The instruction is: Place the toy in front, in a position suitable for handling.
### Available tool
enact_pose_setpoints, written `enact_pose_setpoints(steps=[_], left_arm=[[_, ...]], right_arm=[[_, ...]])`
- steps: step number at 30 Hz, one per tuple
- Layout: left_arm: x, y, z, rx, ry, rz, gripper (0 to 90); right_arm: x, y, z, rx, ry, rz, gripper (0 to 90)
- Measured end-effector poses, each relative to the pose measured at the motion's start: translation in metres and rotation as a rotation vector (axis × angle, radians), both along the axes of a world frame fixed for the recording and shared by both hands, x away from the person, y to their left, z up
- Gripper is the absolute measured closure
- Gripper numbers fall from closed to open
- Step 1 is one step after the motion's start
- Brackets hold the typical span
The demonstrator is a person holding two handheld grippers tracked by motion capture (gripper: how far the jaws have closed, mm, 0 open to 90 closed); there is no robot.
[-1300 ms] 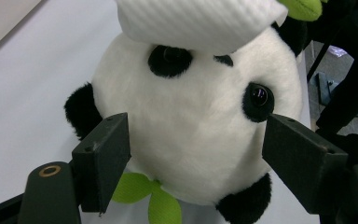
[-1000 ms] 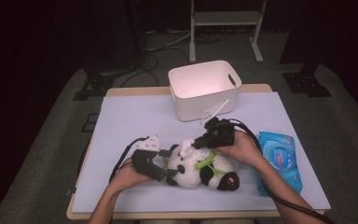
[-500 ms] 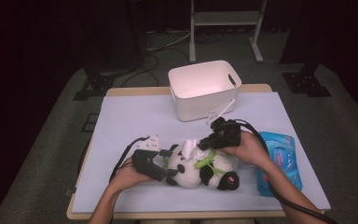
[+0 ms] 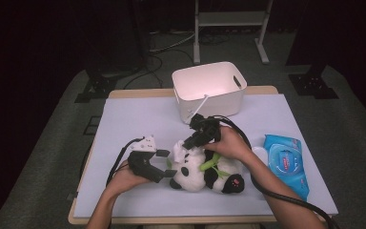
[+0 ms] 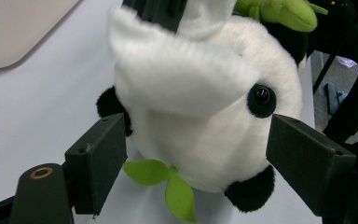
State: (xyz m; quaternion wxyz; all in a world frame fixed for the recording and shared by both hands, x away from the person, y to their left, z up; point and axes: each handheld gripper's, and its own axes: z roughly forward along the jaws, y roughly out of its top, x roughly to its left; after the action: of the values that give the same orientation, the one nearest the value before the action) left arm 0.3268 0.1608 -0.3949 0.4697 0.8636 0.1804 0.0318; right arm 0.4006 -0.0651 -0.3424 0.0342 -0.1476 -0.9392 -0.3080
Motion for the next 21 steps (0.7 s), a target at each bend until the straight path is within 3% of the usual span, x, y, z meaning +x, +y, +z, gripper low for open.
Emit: enact_pose_setpoints(steps=[10, 21], left_arm=[[-0.001, 0.005, 0.004, 0.013, -0.012, 0.004, 18.2], [-0.001, 0.007, 0.006, -0.002, -0.008, 0.007, 17.9]], right_arm=[[0.009, 0.023, -0.010, -0.011, 0.039, 0.020, 82.5], [-0.008, 0.000, 0.003, 0.055, 0.032, 0.045, 82.5]])
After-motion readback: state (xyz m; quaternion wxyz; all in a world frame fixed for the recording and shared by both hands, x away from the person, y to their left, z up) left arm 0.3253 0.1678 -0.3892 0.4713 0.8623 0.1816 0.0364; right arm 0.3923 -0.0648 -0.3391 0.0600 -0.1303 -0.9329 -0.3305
